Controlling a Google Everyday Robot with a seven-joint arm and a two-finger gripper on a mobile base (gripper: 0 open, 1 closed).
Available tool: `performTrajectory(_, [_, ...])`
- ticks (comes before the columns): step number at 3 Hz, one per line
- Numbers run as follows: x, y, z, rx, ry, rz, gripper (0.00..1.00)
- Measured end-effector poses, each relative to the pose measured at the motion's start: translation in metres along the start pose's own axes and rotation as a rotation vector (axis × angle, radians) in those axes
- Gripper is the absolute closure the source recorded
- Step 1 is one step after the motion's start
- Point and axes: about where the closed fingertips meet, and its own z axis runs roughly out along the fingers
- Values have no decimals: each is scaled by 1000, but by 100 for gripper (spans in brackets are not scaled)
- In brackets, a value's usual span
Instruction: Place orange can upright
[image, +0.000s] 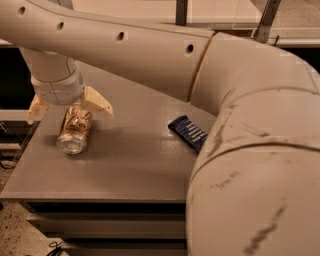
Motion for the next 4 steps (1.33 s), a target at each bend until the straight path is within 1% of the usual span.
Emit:
performTrajectory(1, [3, 0, 9, -12, 33, -1, 16])
performTrajectory(2, [3, 1, 14, -20, 49, -12, 40])
performTrajectory(3, [1, 5, 13, -17, 47, -31, 63])
performTrajectory(4, [-2, 10, 3, -20, 14, -62, 87])
